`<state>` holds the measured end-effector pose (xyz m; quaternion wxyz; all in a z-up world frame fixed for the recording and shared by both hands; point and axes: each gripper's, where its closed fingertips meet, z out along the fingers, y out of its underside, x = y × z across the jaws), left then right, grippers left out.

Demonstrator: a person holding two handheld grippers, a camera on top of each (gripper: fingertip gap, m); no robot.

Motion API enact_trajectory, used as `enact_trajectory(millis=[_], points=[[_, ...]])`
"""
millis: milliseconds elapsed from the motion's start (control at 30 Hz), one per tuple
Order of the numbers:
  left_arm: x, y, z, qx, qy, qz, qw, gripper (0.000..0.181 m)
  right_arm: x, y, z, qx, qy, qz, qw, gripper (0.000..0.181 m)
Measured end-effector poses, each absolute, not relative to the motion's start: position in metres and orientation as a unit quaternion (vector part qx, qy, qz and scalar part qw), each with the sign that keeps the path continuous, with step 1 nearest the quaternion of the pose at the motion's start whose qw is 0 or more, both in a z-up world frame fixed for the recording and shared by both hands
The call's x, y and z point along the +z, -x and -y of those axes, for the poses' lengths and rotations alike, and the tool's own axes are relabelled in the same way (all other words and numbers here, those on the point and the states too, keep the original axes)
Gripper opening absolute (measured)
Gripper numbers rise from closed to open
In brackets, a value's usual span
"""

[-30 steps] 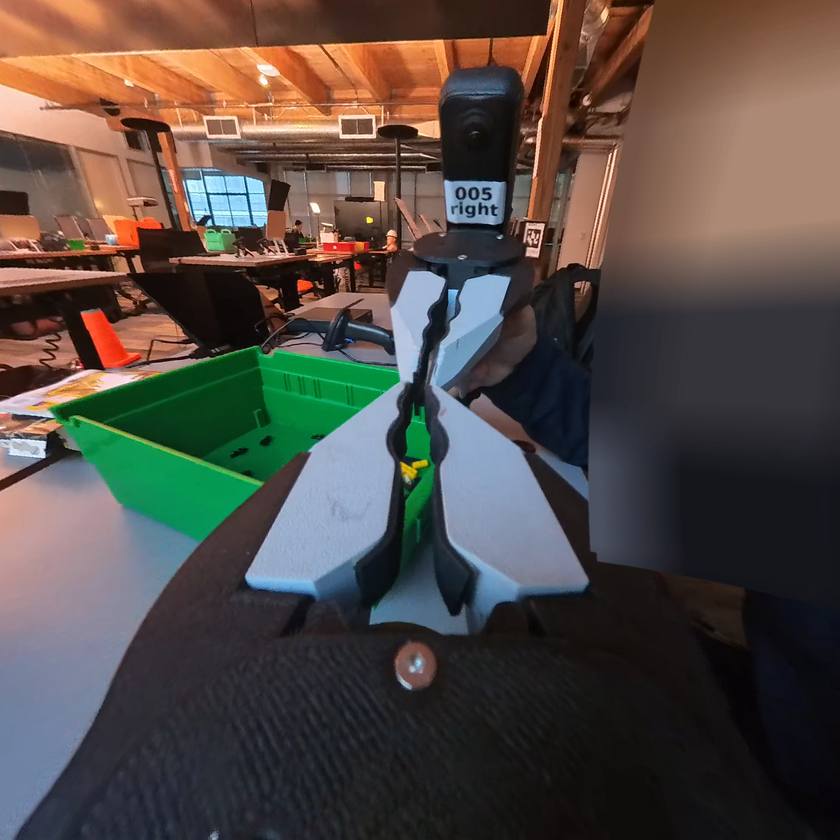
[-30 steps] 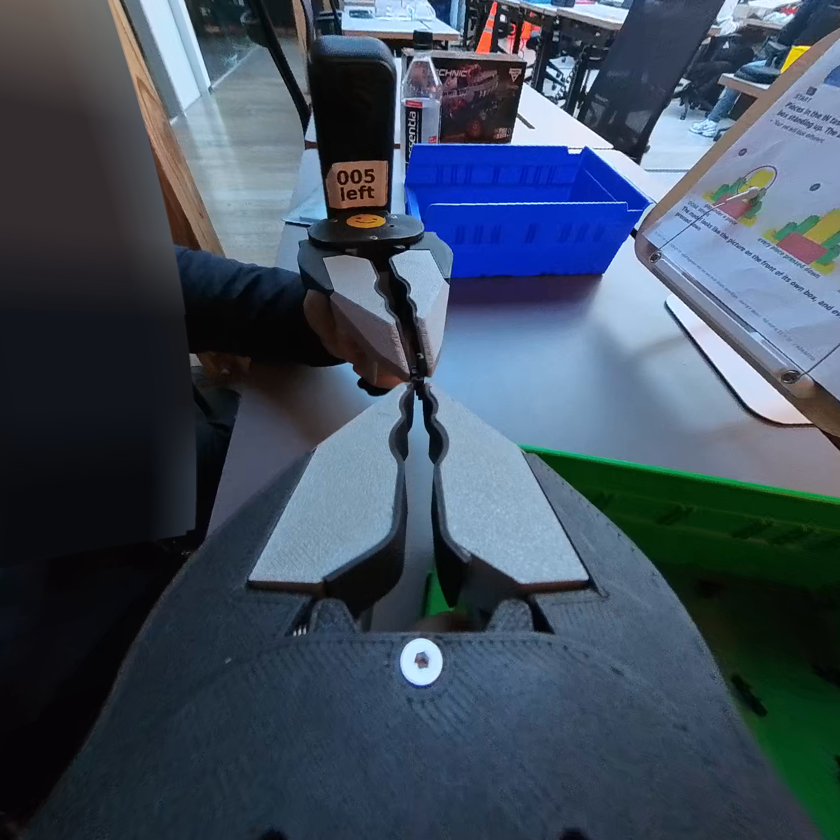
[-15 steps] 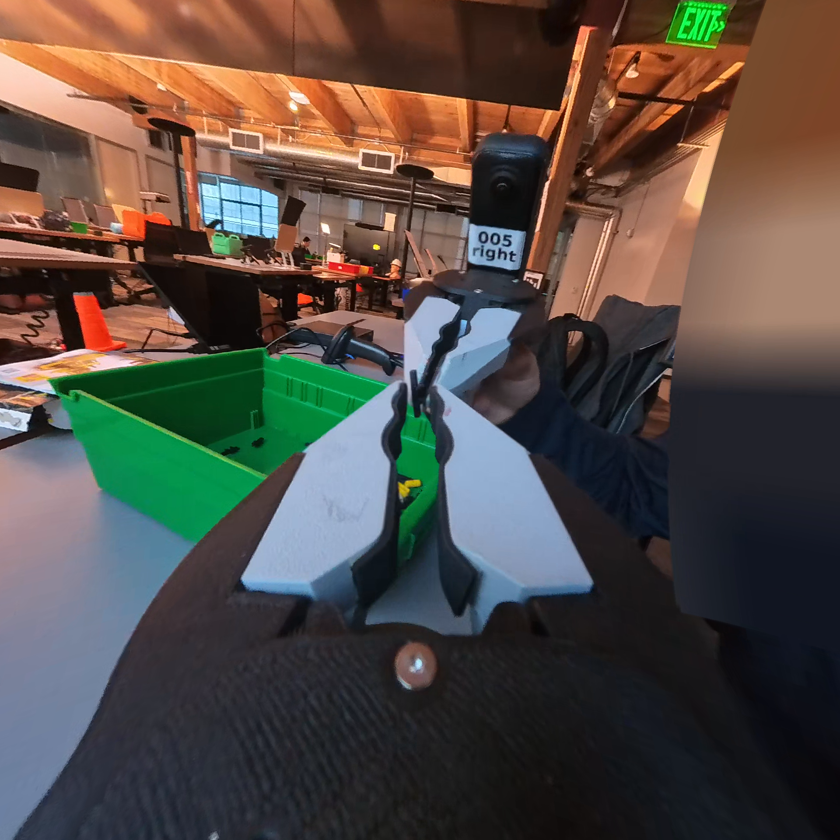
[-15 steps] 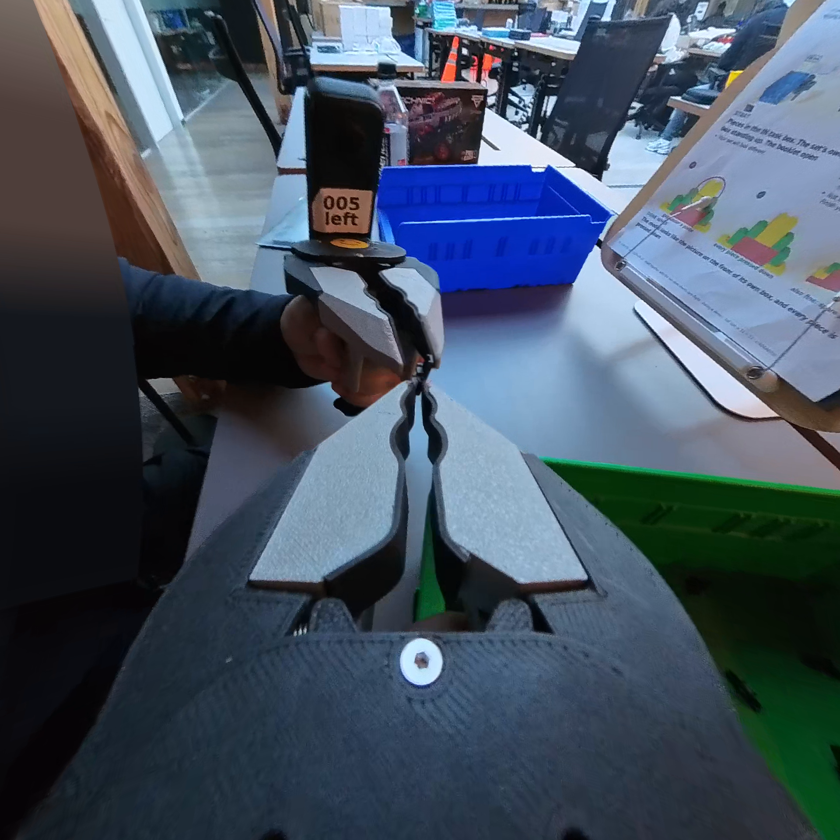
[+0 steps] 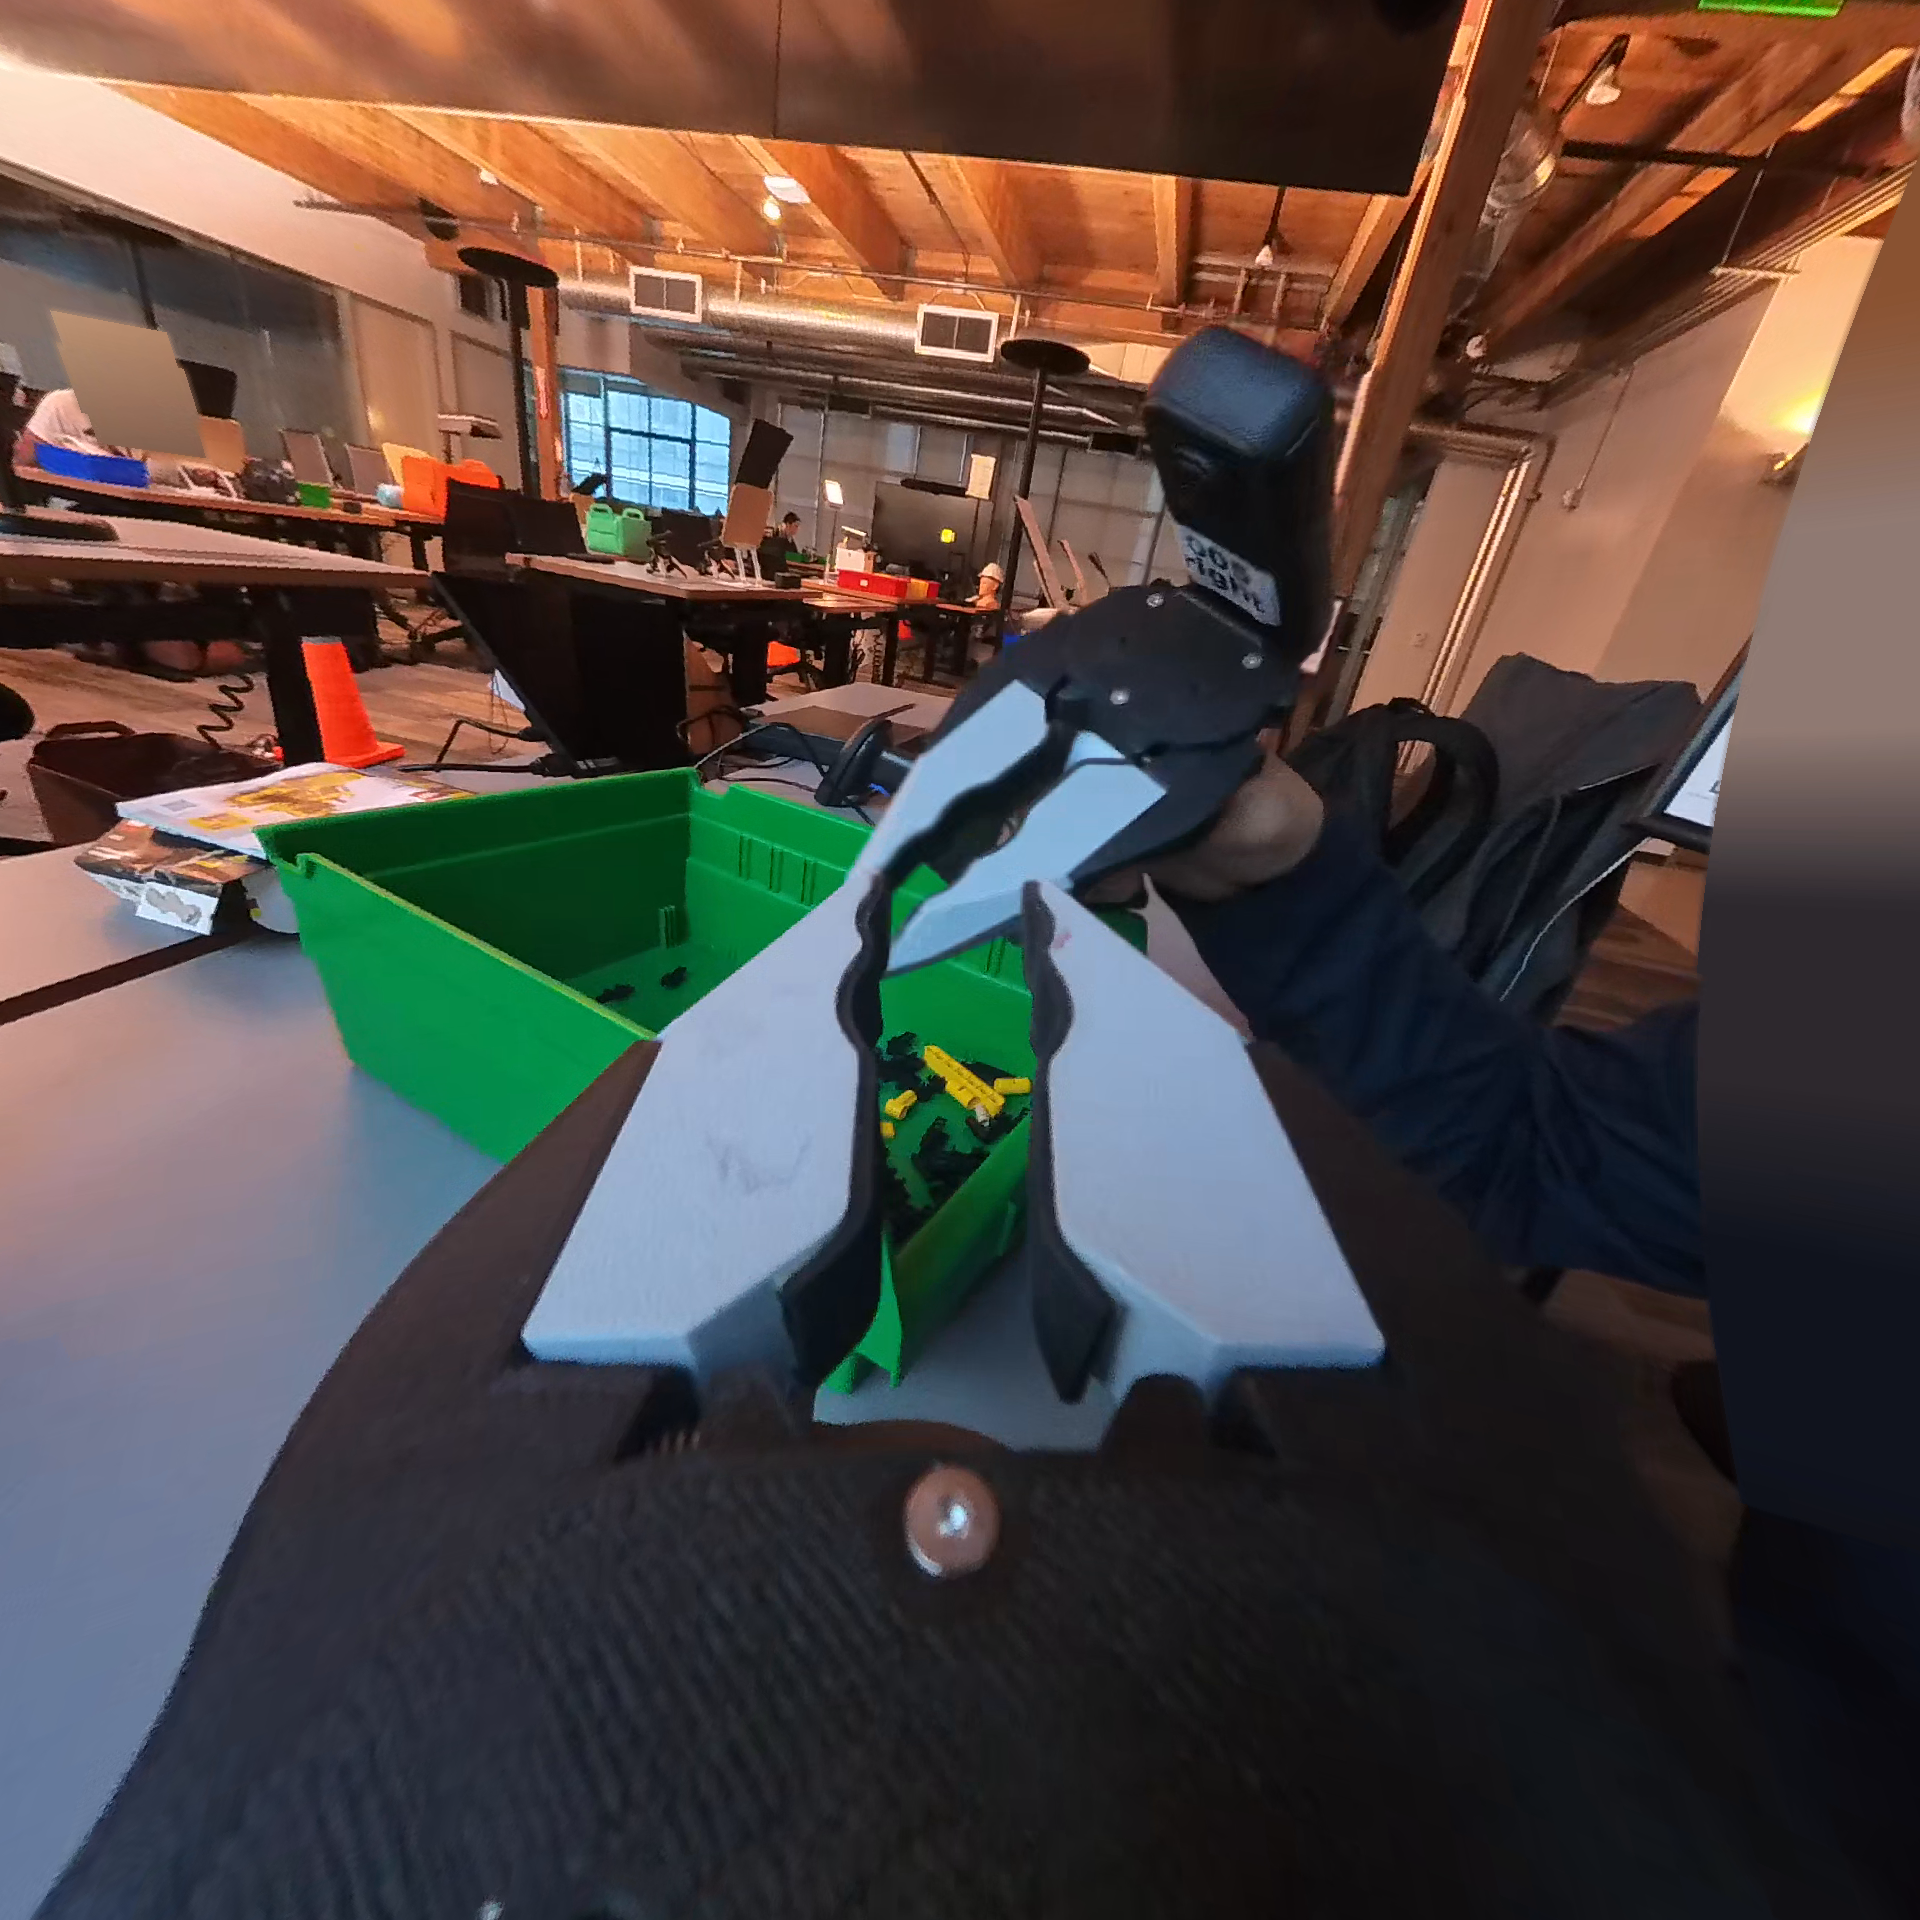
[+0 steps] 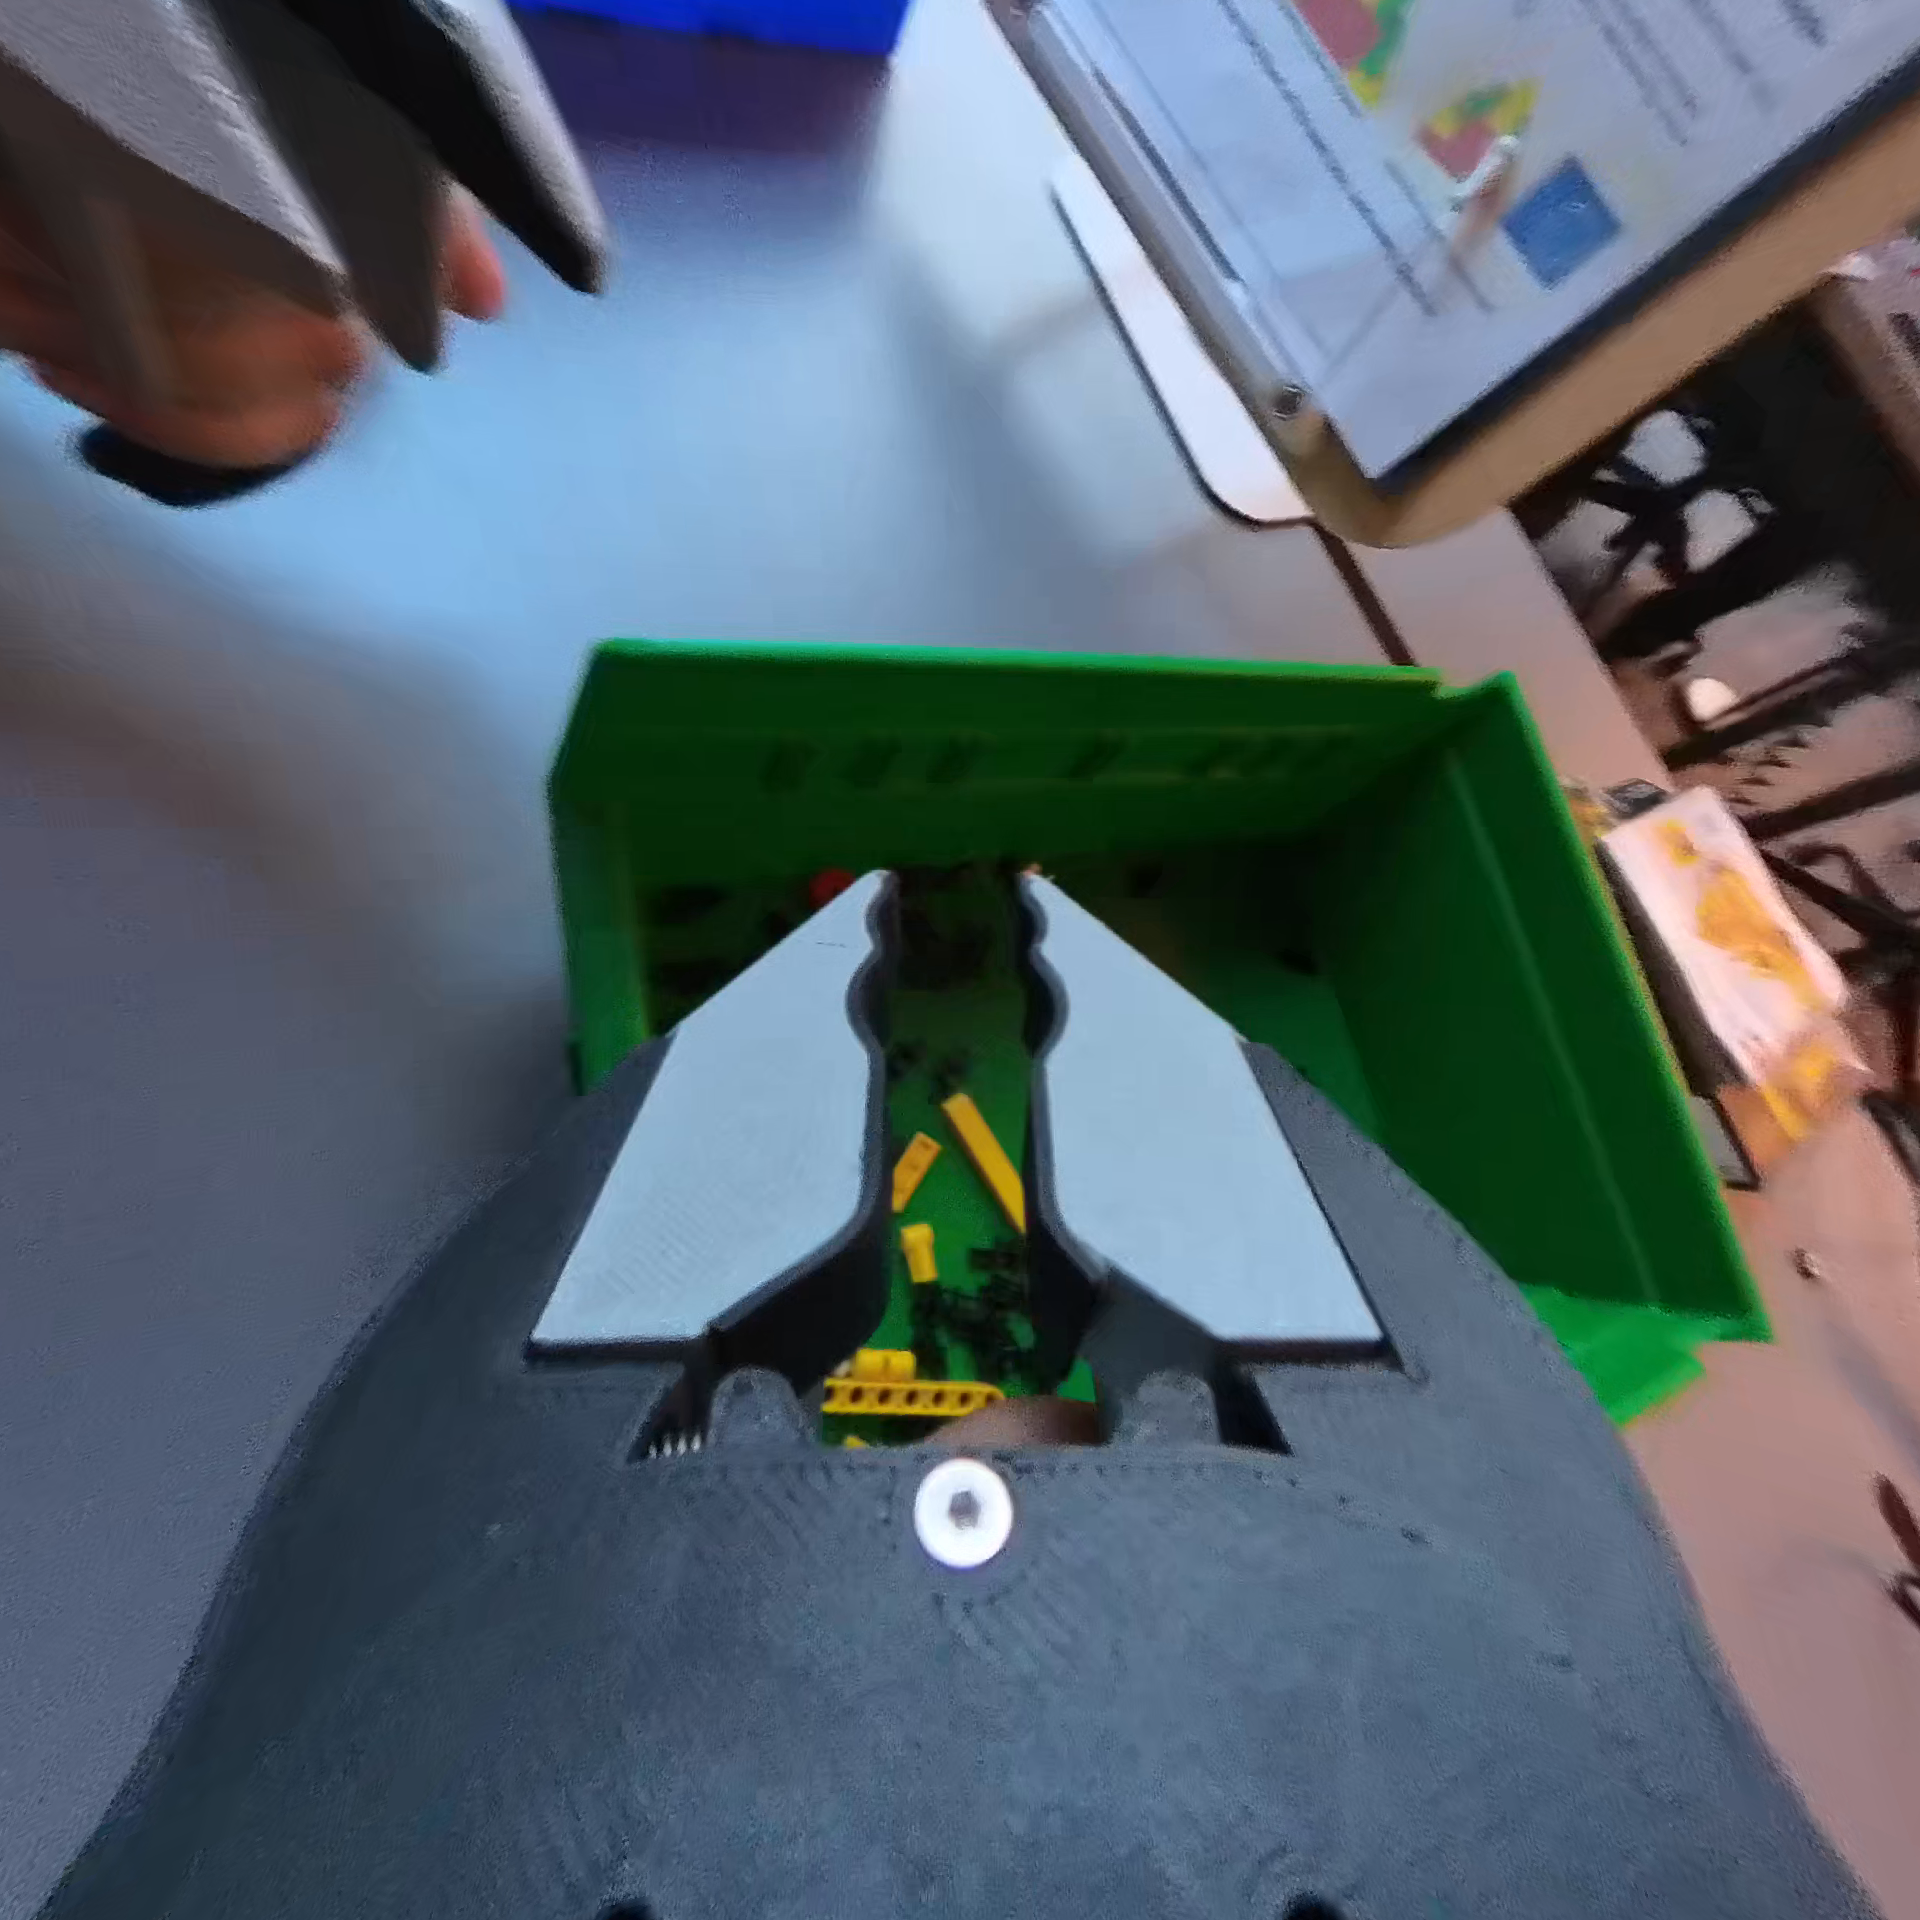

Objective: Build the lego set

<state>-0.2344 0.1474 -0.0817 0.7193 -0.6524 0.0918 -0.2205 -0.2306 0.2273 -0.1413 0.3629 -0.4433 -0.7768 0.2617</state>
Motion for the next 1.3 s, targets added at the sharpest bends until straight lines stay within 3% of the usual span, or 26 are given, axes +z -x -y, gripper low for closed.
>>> enact_trajectory(millis=[167, 267, 333, 400, 467, 700, 867, 1000, 1100, 1233, 1300], points=[[-0.085, 0.236, -0.148, -0.217, 0.662, -0.091, 0.712, 0.022, -0.118, 0.234, -0.231, 0.309, 0.457, 0.735, 0.394, 0.022], [-0.080, 0.232, -0.142, -0.204, 0.663, -0.111, 0.712, 0.025, -0.122, 0.218, -0.193, 0.361, 0.438, 0.759, 0.319, 0.017], [-0.080, 0.226, -0.135, -0.172, 0.673, -0.133, 0.707, 0.029, -0.157, 0.201, -0.174, 0.318, 0.443, 0.799, 0.255, 0.028], [-0.081, 0.205, -0.117, -0.182, 0.677, -0.162, 0.695, 0.032, -0.193, 0.191, -0.183, 0.216, 0.461, 0.820, 0.260, 0.030], [-0.092, 0.178, -0.090, -0.210, 0.683, -0.192, 0.673, 0.032, -0.221, 0.176, -0.197, 0.131, 0.471, 0.832, 0.262, 0.020], [-0.166, 0.211, 0.005, -0.070, 0.783, -0.134, 0.603, 0.031, -0.204, 0.146, -0.225, 0.037, 0.515, 0.794, 0.322, 0.027], [-0.189, 0.300, 0.070, 0.021, 0.822, 0.000, 0.569, 0.034, -0.158, 0.184, -0.152, 0.241, 0.490, 0.751, 0.370, 0.032], [-0.189, 0.361, 0.081, 0.089, 0.826, 0.054, 0.554, 0.034, -0.144, 0.238, -0.045, 0.481, 0.440, 0.711, 0.264, 0.036], [-0.207, 0.390, 0.069, 0.098, 0.856, 0.060, 0.505, 0.044, -0.172, 0.289, -0.008, 0.502, 0.446, 0.714, 0.200, 0.054], [-0.229, 0.391, 0.047, 0.077, 0.888, 0.007, 0.452, 0.030, -0.205, 0.339, 0.026, 0.516, 0.436, 0.728, 0.117, 0.064], [-0.229, 0.386, 0.037, 0.084, 0.890, 0.009, 0.447, 0.034, -0.211, 0.354, 0.019, 0.505, 0.437, 0.732, 0.135, 0.060]])
